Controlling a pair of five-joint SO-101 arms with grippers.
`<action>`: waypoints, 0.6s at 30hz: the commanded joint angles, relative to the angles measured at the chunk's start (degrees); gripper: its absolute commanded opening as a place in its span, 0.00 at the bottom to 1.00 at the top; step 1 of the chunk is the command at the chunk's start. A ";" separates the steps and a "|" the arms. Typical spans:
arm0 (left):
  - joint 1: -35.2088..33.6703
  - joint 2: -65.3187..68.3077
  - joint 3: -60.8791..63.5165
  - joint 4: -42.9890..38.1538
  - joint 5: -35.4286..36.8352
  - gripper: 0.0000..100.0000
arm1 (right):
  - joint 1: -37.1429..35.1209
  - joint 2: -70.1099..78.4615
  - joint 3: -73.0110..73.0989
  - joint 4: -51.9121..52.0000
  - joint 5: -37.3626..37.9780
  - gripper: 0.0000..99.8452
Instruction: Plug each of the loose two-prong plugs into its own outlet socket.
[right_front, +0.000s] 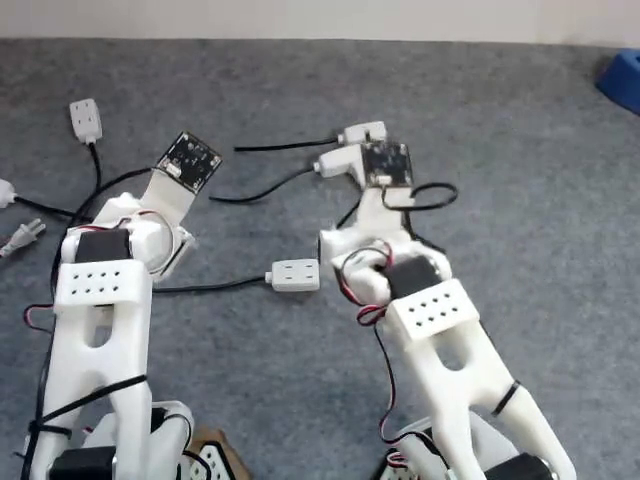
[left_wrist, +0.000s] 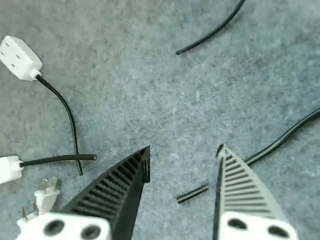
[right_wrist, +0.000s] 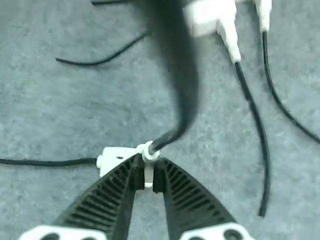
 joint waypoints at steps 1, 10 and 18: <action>-0.22 -0.04 -1.98 -0.35 0.62 0.21 | -3.91 -2.24 -0.22 -3.47 -0.97 0.01; -0.57 -0.13 -1.98 -0.35 0.53 0.21 | -3.91 5.32 -0.04 -5.23 -0.97 0.01; -1.54 0.13 -1.98 -0.44 0.35 0.21 | -1.63 7.87 -0.13 -5.14 -0.88 0.01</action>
